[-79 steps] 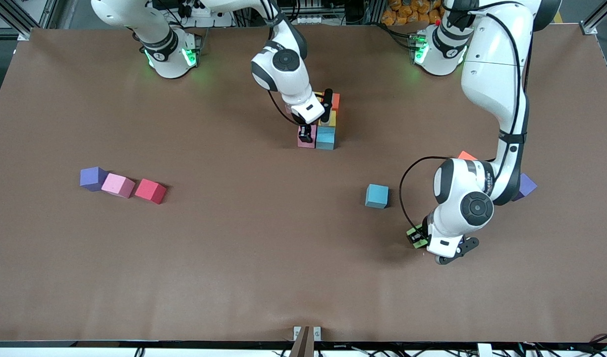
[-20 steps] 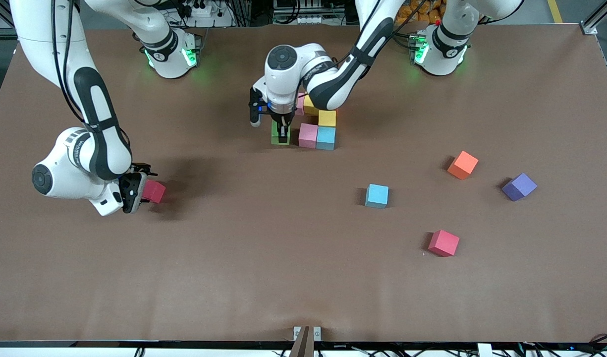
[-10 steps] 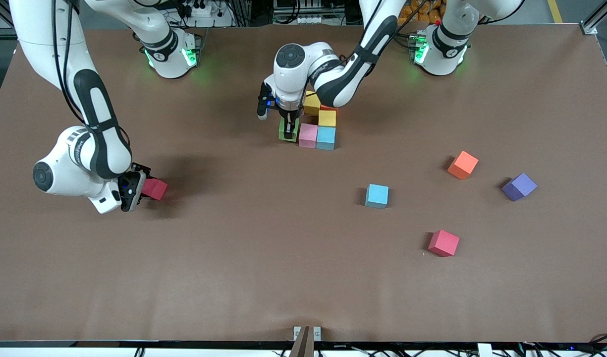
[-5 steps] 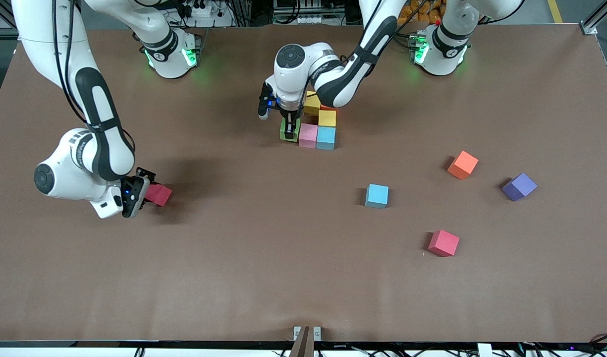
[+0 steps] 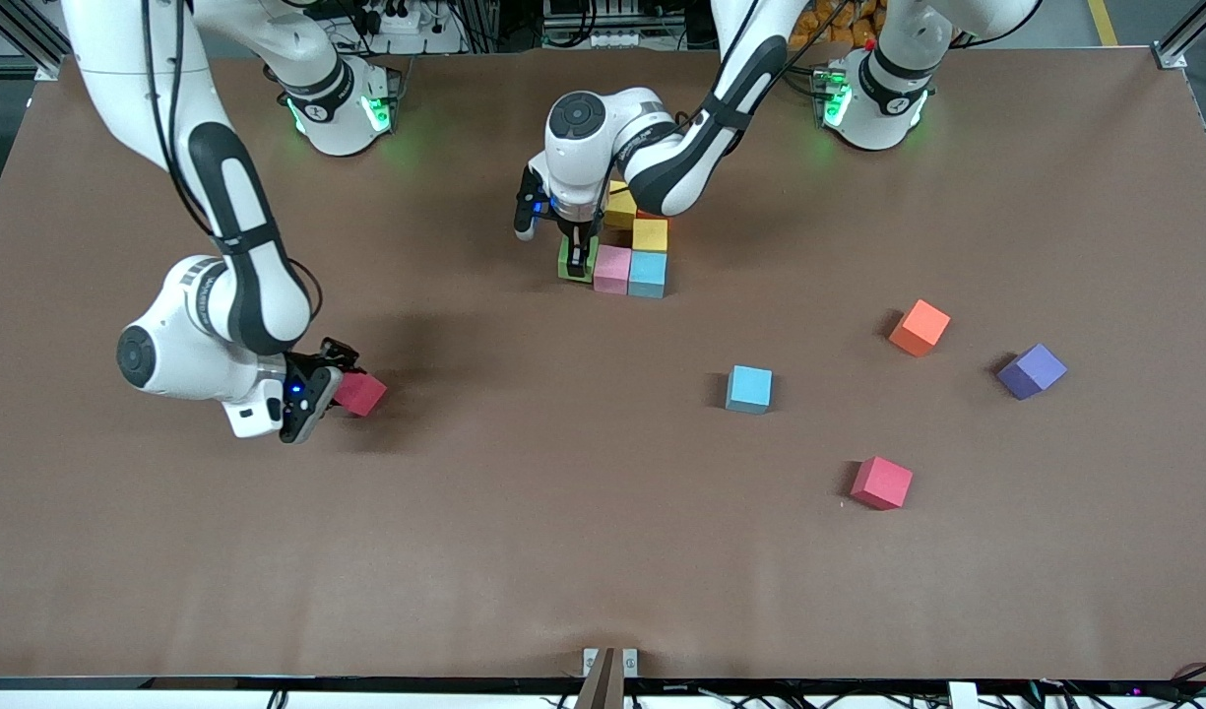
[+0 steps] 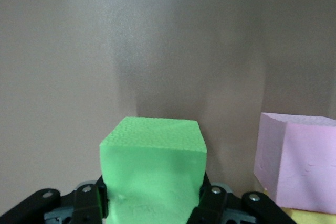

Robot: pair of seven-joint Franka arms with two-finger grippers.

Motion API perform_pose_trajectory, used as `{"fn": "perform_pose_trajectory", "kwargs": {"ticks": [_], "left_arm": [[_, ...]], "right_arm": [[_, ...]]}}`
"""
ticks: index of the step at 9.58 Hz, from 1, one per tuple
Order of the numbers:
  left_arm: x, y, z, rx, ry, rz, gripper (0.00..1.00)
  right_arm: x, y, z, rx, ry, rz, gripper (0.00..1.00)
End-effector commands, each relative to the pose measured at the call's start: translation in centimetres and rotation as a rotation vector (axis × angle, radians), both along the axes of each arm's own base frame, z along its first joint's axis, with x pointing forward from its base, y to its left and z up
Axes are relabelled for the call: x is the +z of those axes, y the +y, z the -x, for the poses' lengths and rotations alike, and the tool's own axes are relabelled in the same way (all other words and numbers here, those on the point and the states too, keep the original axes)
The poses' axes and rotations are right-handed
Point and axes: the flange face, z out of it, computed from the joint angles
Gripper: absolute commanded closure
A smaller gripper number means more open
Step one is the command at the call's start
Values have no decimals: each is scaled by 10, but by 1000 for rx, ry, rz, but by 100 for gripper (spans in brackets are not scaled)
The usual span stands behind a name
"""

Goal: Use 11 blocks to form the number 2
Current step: 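Release the green block with the left gripper while the right gripper lifts red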

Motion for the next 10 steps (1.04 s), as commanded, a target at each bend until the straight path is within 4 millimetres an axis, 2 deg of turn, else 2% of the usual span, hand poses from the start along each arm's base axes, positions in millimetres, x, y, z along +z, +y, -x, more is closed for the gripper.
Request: {"fn": "perform_pose_trajectory", "kwargs": {"ticks": [1,5,10], "left_arm": [[-3,-2,0,-15,-14,5,100],[-13,-3,0,-18,-7,-4,100],[-13,-7,-7,-14,-14,3,100]], "right_arm": [[17,25,2,-79,9,-5,78],[16,26,1,-93,4,0,78],[14,26,1,-92,7,0,78]]}}
